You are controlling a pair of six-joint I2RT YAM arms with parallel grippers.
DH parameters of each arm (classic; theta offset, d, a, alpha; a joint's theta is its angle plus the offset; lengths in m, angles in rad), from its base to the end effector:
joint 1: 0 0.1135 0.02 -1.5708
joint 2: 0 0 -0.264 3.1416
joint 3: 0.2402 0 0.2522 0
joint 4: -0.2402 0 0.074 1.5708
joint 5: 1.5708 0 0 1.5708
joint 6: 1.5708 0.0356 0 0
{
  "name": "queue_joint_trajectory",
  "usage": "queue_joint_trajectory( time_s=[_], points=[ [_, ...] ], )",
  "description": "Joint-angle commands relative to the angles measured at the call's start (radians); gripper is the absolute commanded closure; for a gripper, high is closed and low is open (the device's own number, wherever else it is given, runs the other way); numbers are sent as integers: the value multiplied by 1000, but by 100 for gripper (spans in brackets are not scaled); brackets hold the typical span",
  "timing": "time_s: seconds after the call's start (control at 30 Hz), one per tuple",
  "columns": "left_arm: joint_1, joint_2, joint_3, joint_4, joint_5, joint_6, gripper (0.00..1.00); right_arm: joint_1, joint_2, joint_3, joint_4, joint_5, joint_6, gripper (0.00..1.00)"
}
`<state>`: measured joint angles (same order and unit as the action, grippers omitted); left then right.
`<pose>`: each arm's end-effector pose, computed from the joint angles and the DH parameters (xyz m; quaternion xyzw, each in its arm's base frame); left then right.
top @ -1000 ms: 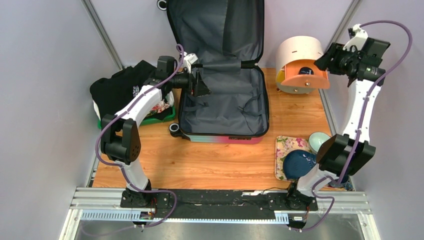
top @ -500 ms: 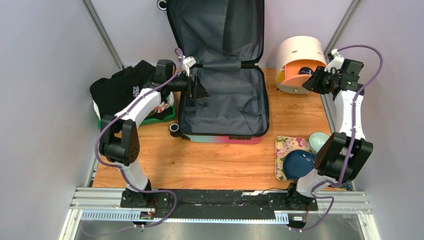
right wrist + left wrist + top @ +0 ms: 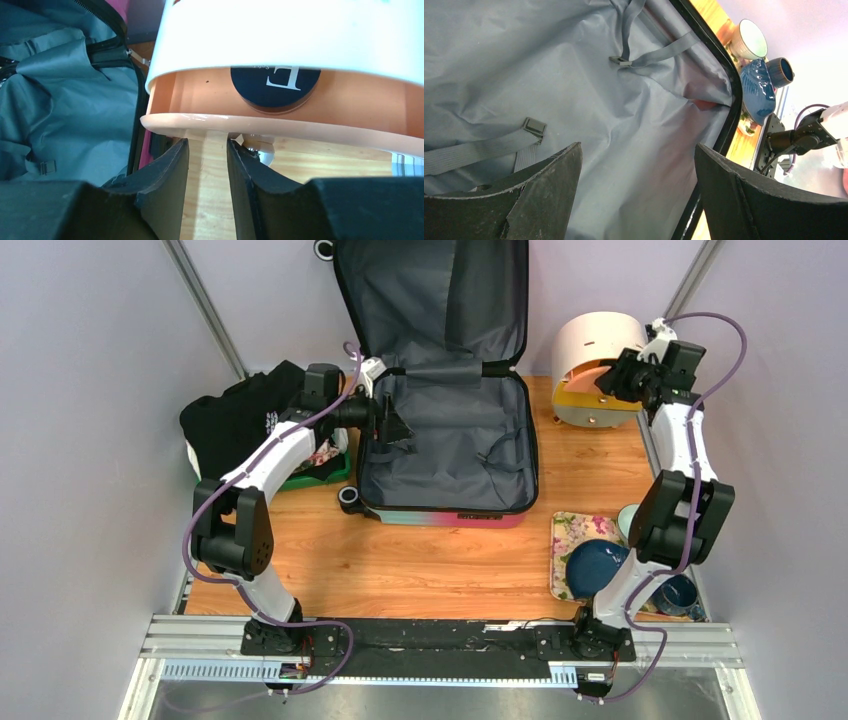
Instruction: Open, take out, and arrange the luggage
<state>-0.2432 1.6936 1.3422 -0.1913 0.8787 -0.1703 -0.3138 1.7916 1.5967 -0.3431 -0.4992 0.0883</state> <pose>0.3678 -0.1195 0.2976 0.2377 0.7799 -0.4538 0.3595 0.4049 -0.1135 0.3286 0.0488 0.8500 0.1596 0.4996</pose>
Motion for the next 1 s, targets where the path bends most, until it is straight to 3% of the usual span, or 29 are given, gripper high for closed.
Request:
queue_joint_trajectory(
  time_s=[0.0,0.37,0.5,0.7,0.8,0.83,0.97],
  points=[
    [13,-54,-3,-3,-6,40,10,22,46,72,151,47,19,59],
    [45,-48,21,-31,-55,37,10,61,121,124,257,91,13,54],
    [64,3,118,-95,-83,26,9,65,106,129,231,70,13,49],
    [85,135,382,-304,-179,64,9,65,-1,97,158,25,-34,37],
    [94,161,435,-300,-210,109,2,65,-60,97,105,-19,-45,26],
    [96,167,446,-295,-208,124,2,65,-72,94,89,-39,-21,12],
    [131,181,457,-179,-163,54,2,62,-104,112,17,-114,65,2]
  ],
)
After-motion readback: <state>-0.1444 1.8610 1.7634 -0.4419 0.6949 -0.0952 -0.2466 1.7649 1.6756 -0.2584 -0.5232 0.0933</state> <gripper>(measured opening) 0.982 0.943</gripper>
